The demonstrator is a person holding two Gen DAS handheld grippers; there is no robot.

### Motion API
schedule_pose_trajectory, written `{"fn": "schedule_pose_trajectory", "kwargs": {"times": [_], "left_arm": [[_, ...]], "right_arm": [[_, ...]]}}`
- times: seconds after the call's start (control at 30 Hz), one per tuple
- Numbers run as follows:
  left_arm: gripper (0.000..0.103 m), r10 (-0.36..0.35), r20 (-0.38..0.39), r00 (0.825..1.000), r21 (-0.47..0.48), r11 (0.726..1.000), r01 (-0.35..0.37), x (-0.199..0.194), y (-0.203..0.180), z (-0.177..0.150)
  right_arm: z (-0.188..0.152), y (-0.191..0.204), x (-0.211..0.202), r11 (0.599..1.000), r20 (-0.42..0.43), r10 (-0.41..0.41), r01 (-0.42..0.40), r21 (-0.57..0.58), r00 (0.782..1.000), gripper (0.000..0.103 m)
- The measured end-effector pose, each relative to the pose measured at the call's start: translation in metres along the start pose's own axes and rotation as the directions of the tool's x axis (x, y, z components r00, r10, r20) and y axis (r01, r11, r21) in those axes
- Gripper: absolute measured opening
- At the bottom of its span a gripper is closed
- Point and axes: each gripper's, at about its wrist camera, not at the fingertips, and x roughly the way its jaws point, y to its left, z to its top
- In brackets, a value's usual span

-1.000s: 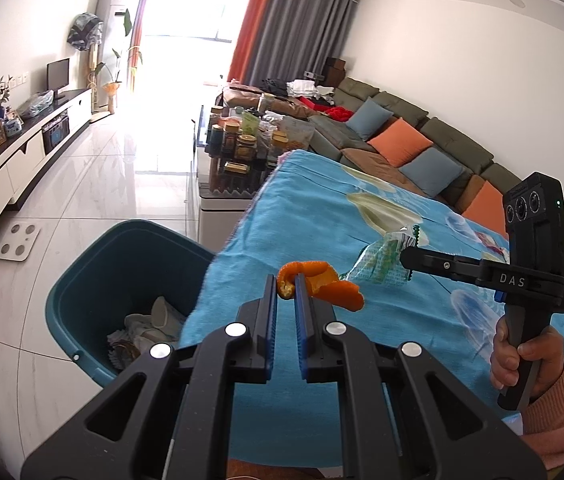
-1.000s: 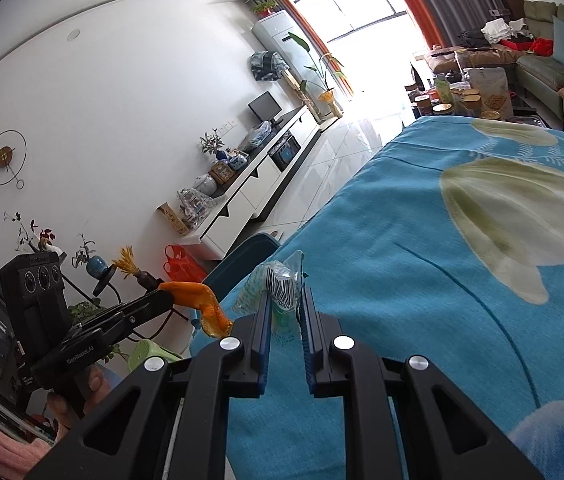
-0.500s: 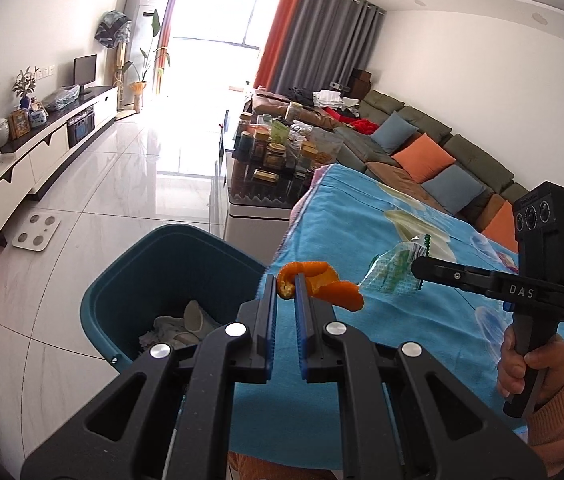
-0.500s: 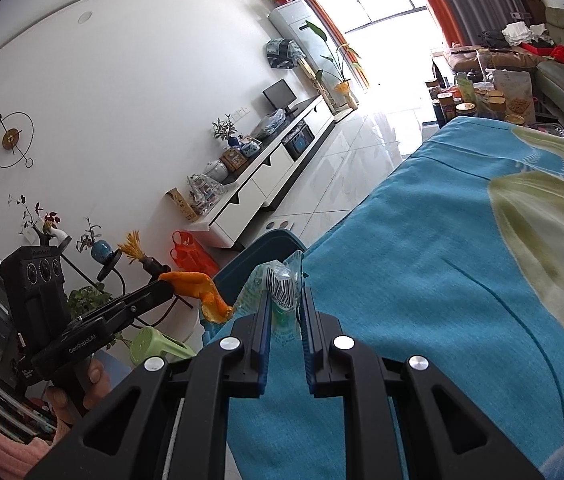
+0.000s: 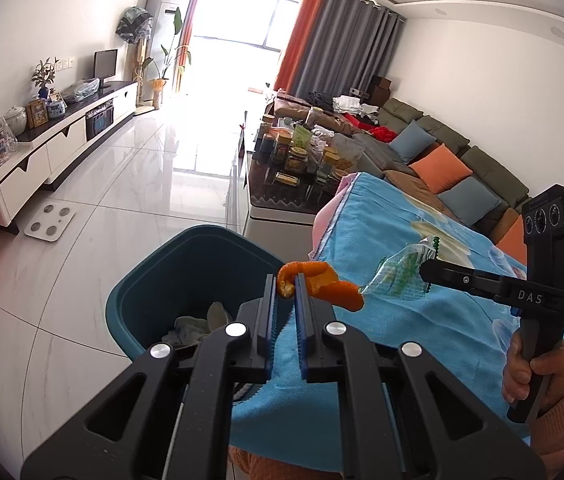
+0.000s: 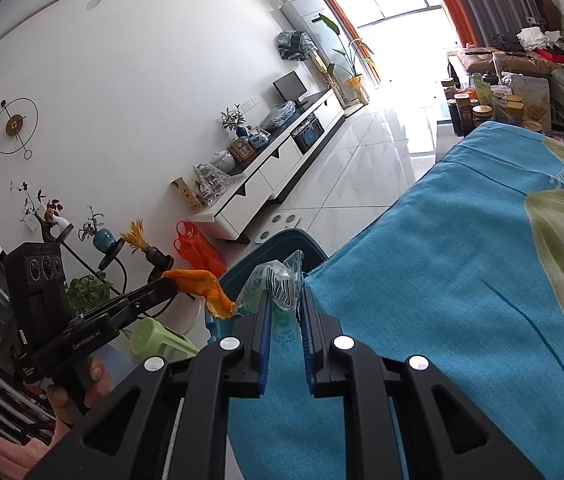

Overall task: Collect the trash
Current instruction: 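Carry the orange peel in the left tool and the zip bag in the right tool to the teal bin, then open the left tool over the teal bin while the right tool releases the zip bag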

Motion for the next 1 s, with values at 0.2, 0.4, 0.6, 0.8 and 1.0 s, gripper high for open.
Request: {"fn": "schedule_pose_trajectory", "kwargs": {"times": [0.2,0.4,0.6,0.8,1.0], "left_arm": [[0.009,0.016,0.0,1.0,-0.014,1.0,-0.016,0.004,0.004,0.002],[0.009,0.03,-0.003,1.0,-0.022,0.999,-0.03,0.008,0.006,0.003],[0.009,0.04,-0.008,0.999,-0.028,0.999,-0.04,0.011,0.009,0.002],[0.009,0.05,-0.014,0.999,-0.037,0.998,-0.05,0.016,0.011,0.005],[0.009,0.061,-0.015,0.998,-0.045,0.997,-0.062,0.018,0.013,0.006]], "right_arm": [[0.003,0.003,0.009,1.0,-0.015,-0.005,0.004,-0.008,1.0,0.013],[0.006,0.007,0.016,1.0,-0.026,-0.012,0.012,-0.02,1.0,0.013],[0.008,0.012,0.022,0.999,-0.037,-0.015,0.014,-0.031,0.999,0.013],[0.009,0.017,0.029,0.999,-0.05,-0.019,0.017,-0.044,0.999,0.013],[0.013,0.022,0.037,0.998,-0.061,-0.025,0.022,-0.059,0.998,0.013]]}}
